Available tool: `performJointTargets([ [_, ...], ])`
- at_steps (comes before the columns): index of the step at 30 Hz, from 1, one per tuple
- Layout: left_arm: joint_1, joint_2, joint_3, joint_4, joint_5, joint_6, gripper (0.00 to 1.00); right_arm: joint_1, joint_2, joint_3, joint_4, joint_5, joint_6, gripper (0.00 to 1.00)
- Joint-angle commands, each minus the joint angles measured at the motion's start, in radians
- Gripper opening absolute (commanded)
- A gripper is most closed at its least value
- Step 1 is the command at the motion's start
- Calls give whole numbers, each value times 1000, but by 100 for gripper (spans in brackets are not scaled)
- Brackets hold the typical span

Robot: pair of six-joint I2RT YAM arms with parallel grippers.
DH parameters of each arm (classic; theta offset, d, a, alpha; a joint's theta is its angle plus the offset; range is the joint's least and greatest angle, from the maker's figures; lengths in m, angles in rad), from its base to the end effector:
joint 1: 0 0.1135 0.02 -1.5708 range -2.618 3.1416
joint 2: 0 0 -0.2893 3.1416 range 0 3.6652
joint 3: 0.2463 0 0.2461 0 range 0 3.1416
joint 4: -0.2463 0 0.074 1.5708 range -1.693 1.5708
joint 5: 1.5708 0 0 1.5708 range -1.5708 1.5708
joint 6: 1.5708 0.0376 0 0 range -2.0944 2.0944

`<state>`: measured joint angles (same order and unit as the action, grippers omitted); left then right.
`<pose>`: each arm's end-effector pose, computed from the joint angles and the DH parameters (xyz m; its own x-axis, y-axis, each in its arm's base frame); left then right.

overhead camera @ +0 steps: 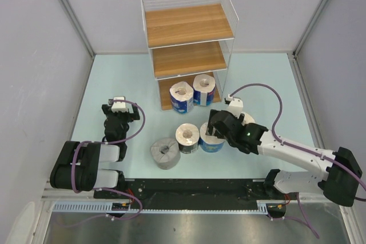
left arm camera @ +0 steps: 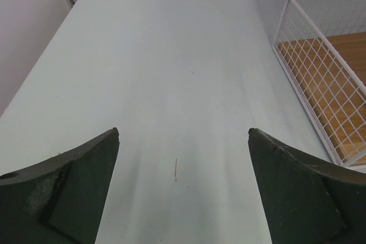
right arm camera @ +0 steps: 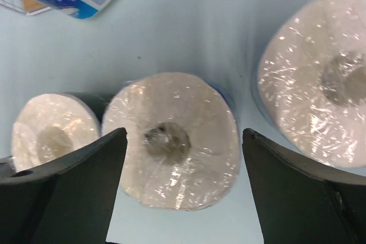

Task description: Place and organize the paper towels onto the shelf

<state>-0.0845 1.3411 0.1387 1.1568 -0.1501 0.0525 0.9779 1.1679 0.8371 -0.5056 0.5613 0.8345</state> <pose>0.2069 -0.0119 0.1891 -0.0488 0.0562 -0.9972 -0.0629 0.9963 0.0592 0.1410 0.1735 0.2803 -0.6510 0.1563 -0.7428 -0.0303 0.9724 0.2312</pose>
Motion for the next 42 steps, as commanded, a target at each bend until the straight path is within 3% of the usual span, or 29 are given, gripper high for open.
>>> performJointTargets([
  [1, 6, 0, 29, 34, 18, -8, 100, -22, -53, -18, -70, 15, 87, 87],
  [33, 6, -2, 29, 34, 18, -8, 100, -62, 75, -110, 68, -97, 69, 67],
  [39, 8, 0, 29, 34, 18, -6, 100, -47, 3, -110, 44, -37, 58, 33],
  [42, 8, 0, 29, 34, 18, -6, 100, -48, -52, -110, 30, -11, 31, 32],
])
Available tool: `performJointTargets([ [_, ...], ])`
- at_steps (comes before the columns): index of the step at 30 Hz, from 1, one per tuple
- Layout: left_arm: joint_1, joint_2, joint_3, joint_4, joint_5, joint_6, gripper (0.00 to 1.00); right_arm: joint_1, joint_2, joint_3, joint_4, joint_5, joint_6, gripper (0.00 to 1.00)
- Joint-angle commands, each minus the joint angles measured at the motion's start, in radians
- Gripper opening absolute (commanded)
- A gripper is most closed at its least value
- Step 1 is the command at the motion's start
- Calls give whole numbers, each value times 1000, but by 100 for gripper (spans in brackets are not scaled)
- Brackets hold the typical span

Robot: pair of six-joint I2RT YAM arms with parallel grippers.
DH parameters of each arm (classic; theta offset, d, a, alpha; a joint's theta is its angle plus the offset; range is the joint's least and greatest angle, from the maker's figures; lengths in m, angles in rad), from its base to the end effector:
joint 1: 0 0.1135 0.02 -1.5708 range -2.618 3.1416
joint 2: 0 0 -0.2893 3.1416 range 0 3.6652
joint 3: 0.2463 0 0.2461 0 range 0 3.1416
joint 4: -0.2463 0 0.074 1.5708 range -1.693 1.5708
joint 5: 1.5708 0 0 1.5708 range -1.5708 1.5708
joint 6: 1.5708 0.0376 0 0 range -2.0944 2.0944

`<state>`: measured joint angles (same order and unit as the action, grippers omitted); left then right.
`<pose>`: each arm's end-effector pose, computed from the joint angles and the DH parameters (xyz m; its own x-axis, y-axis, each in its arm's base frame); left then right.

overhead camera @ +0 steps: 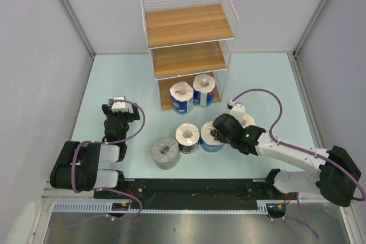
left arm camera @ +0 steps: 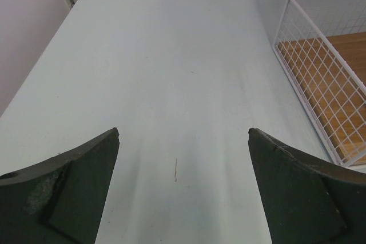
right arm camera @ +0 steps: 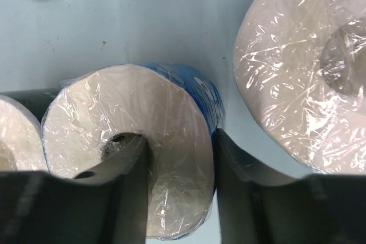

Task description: Place and organize the paper towels onto the shelf

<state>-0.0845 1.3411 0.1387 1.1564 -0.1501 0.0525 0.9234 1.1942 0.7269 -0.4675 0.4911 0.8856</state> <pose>0.2069 -0.0119 0.1890 -0.0492 0.0562 -0.9972 -0.0629 0.9963 0.0593 0.1452 0.1627 0.2424 -0.7209 0.1787 -0.6696 0.0375 0.9748 0.2198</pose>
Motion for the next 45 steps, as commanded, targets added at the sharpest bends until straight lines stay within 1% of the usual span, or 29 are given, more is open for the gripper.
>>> performJointTargets([
  [1, 6, 0, 29, 32, 18, -6, 100, 5, -96, 2, -16, 66, -31, 32],
  [5, 6, -2, 29, 32, 18, -8, 100, -4, -223, 3, 18, 70, -123, 32],
  [7, 6, 0, 27, 34, 18, -8, 100, -12, -302, 14, 55, 47, -209, 32],
  [9, 6, 0, 29, 32, 18, -6, 100, -23, -349, 51, 72, 34, -264, 32],
  [10, 6, 0, 27, 34, 18, -6, 100, -26, -378, 69, 91, 29, -321, 33],
  [13, 6, -2, 27, 34, 18, -6, 100, -37, -389, 187, 105, 36, -391, 33],
  [14, 6, -2, 29, 34, 18, -6, 100, -37, -378, 250, 109, 53, -436, 33],
  [17, 6, -2, 27, 34, 20, -6, 100, -38, -342, 340, 148, 95, -516, 33],
  [18, 6, -2, 27, 34, 18, -6, 100, -41, -329, 395, 164, 104, -534, 32],
  [19, 8, 0, 29, 34, 18, -6, 100, -46, -317, 417, 199, 106, -549, 32],
  [25, 6, 0, 27, 32, 18, -6, 100, -98, -194, 632, 280, 72, -665, 31],
  [27, 6, 0, 27, 32, 18, -6, 100, -119, -156, 670, 315, 47, -694, 31],
  [31, 6, 0, 27, 34, 18, -8, 100, -173, -85, 797, 334, -12, -720, 31],
  [33, 6, -2, 27, 34, 18, -6, 100, -181, -52, 842, 329, -28, -734, 31],
  [37, 6, 0, 27, 32, 18, -6, 100, -205, 43, 983, 322, -63, -761, 31],
  [45, 6, 0, 27, 34, 18, -5, 100, -270, 205, 1192, 293, -149, -761, 31],
])
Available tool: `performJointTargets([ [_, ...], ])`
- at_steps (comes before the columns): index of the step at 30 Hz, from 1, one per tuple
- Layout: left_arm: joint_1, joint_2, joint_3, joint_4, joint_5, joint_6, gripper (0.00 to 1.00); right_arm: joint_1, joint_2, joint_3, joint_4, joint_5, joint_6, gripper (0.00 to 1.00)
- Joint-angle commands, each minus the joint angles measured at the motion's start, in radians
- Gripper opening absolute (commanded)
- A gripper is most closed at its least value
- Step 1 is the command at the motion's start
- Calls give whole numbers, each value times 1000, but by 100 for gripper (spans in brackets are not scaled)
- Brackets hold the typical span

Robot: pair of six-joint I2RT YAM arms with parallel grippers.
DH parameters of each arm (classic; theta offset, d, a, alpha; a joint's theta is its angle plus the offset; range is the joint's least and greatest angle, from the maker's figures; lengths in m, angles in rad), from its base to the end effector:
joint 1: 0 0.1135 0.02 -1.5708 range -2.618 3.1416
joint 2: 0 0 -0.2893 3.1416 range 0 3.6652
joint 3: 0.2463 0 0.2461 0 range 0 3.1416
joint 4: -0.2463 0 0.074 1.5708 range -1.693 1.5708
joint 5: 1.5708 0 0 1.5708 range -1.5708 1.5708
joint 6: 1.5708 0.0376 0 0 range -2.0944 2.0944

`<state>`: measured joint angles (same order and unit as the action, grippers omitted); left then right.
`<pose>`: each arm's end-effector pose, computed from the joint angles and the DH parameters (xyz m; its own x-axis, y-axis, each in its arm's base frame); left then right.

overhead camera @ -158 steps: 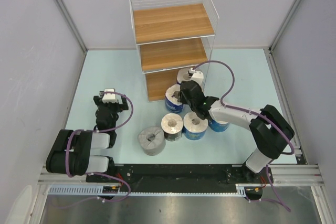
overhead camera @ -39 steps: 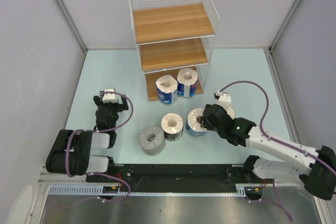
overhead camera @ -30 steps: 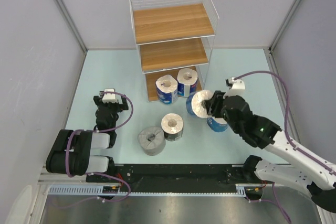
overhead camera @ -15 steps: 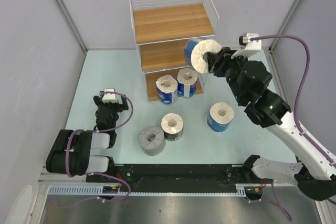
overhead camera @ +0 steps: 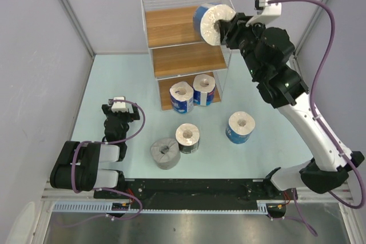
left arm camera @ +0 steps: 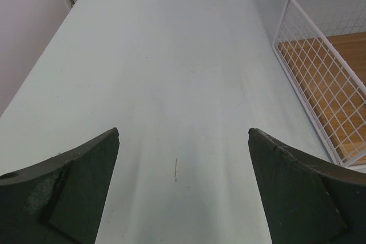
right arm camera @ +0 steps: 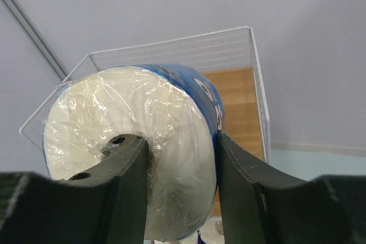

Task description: Place and organize the paper towels onto the shelf

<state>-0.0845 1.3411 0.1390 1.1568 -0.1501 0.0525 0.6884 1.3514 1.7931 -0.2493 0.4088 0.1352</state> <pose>0.2069 -0.0119 0.1892 -0.0485 0.0562 -0.9972 -0.0629 0.9963 0.0592 0.2054 0.1496 0.5729 0.1084 0.2493 -0.9623 -0.2990 0.9314 0.2076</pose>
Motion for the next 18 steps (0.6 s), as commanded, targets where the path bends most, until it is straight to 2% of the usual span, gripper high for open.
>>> performJointTargets([
  [1, 8, 0, 27, 32, 18, -8, 100, -39, 64, 141, 71, -73, -11, 31],
  [10, 6, -2, 27, 32, 18, -8, 100, -127, 195, 281, 21, -166, 44, 31],
  [18, 6, -2, 28, 34, 18, -6, 100, -138, 232, 288, 19, -169, 49, 32],
])
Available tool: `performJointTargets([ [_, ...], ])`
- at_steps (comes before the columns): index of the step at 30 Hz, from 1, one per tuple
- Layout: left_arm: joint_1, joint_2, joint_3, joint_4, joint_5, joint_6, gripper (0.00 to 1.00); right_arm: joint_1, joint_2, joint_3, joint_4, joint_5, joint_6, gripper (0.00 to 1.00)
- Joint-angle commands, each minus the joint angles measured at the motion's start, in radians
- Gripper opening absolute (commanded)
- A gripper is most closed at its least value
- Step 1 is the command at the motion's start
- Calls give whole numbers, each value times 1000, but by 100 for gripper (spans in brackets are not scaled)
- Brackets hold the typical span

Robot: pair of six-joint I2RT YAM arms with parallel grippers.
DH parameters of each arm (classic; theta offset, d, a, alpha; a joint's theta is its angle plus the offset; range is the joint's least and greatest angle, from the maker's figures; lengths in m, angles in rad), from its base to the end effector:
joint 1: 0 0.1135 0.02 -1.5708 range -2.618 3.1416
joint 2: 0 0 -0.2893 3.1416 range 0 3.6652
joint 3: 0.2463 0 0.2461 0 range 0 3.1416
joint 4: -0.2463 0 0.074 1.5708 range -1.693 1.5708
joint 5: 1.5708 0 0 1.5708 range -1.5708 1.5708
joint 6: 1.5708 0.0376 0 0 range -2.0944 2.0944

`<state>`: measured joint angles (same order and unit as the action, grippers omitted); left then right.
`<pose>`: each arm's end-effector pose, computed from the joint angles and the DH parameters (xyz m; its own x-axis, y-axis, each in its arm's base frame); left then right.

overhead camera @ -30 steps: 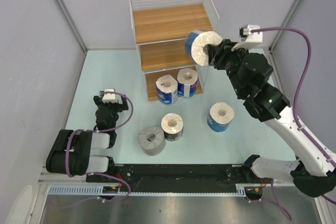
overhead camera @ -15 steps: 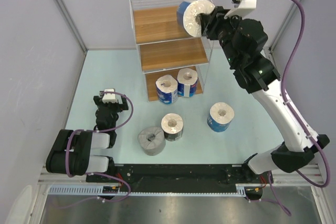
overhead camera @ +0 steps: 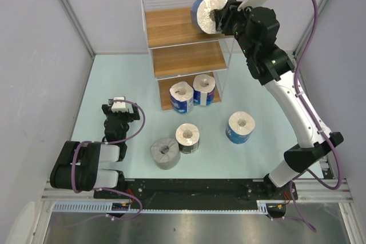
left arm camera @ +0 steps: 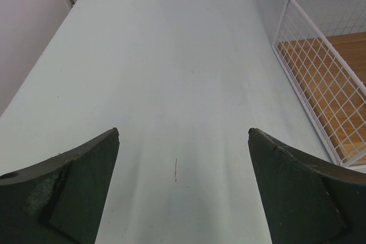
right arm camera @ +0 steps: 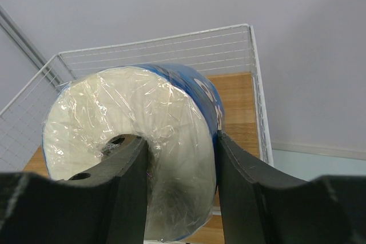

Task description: Place and organize the paper towels onto the shelf

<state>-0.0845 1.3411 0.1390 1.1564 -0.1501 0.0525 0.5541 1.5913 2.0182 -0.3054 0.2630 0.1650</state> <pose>0.2069 -0.0119 0.1891 -0.0489 0.0562 -0.9972 -0.0629 0.9963 0.0592 0.2839 0.1642 0.5695 0.0543 0.2201 -0.9740 -0.3016 0.9335 0.1941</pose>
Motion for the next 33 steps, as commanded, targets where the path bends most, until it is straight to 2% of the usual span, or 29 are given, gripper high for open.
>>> performJointTargets([
  [1, 6, 0, 27, 34, 20, -6, 100, -5, -4, 68, 77, -25, 19, 35],
  [3, 6, 0, 27, 34, 18, -6, 100, -6, 1, 76, 74, -31, 21, 41],
  [6, 6, -2, 27, 34, 18, -6, 100, -10, 15, 86, 68, -31, 24, 59],
  [9, 6, 0, 27, 34, 18, -6, 100, -13, 29, 97, 69, -33, 22, 68],
  [12, 6, -2, 27, 34, 18, -6, 100, -14, 45, 111, 80, -31, 22, 73],
  [27, 6, 0, 27, 34, 20, -8, 100, -36, 173, 266, 69, -108, 42, 76],
  [29, 8, -2, 27, 34, 18, -6, 100, -36, 150, 246, 65, -126, 45, 77],
  [31, 6, 0, 28, 34, 20, -6, 100, -30, 61, 188, 75, -128, 56, 77],
  [33, 6, 0, 28, 34, 18, -6, 100, -20, -34, 14, 141, -120, 65, 77],
])
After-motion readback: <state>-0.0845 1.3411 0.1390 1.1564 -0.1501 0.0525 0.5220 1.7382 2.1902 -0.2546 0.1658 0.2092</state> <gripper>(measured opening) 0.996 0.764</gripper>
